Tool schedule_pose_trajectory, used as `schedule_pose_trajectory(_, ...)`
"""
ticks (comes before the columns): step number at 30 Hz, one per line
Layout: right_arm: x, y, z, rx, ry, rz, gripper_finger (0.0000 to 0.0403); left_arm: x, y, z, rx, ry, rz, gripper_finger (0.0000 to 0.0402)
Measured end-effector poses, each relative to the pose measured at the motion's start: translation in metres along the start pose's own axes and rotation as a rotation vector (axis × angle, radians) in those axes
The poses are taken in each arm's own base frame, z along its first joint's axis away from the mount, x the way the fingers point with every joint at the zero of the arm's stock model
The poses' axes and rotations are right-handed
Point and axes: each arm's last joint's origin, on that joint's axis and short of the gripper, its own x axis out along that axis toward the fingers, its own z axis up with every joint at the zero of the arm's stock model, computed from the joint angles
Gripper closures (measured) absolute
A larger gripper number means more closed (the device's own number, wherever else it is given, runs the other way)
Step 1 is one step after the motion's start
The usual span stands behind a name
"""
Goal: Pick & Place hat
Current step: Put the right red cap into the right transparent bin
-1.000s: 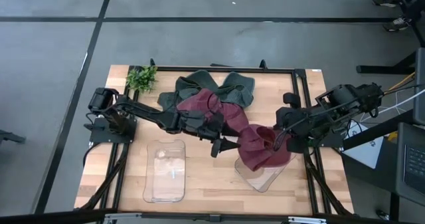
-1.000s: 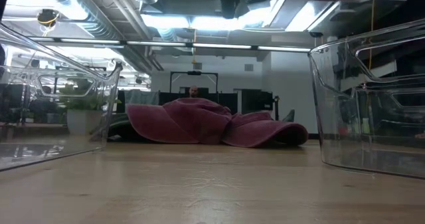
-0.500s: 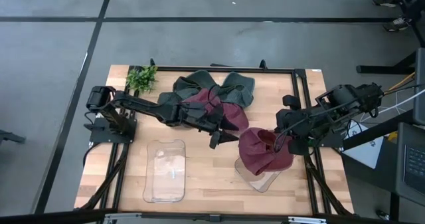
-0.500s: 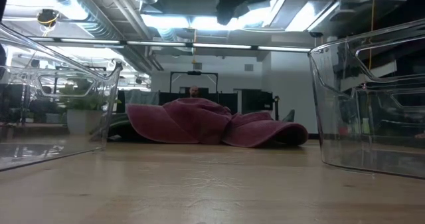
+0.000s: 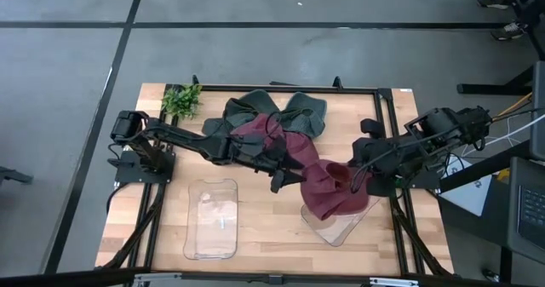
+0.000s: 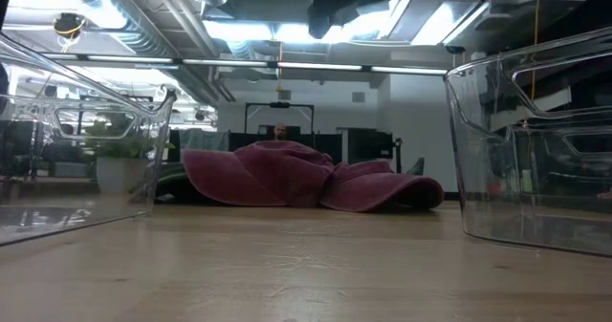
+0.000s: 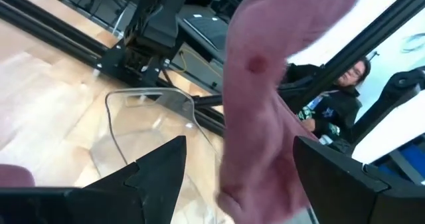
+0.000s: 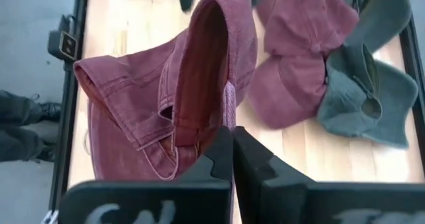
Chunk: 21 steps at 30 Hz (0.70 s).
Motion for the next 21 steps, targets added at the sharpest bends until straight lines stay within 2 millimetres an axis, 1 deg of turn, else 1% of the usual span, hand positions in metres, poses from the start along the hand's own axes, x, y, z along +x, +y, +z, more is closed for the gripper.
schedule_pose_trajectory(5, 0.001, -0.002, 0.006, 0.002, -0.053, 0.001, 0.0403, 0.002, 0.001, -0.003, 0.004, 0.005, 0.006, 0.0132)
schedule_pose_trajectory(9, 0.001, -0.005, 0.008, 0.01, -0.067, -0.031, 0.0403, 0.002, 0.001, -0.002, 0.015, -0.007, 0.013, 0.0133)
schedule_pose_trajectory(12, 0.001, -0.005, 0.008, 0.013, -0.07, -0.034, 0.0403, 0.002, 0.001, -0.001, 0.036, -0.024, 0.023, 0.0146)
schedule_pose_trajectory(14, 0.001, -0.005, 0.008, 0.013, -0.07, -0.034, 0.0403, 0.002, 0.001, -0.001, 0.038, -0.023, 0.024, 0.0168)
schedule_pose_trajectory(16, 0.001, -0.005, 0.008, 0.014, -0.071, -0.034, 0.0402, 0.002, 0.001, -0.001, 0.04, -0.019, 0.02, 0.0202)
schedule_pose_trajectory(19, 0.001, -0.005, 0.01, 0.017, -0.089, -0.031, 0.0396, 0.002, 0.001, -0.001, 0.044, -0.017, 0.017, 0.0269)
schedule_pose_trajectory(21, 0.001, -0.004, 0.011, 0.01, -0.101, -0.026, 0.039, 0.002, 0.001, -0.001, 0.059, -0.014, 0.012, 0.0321)
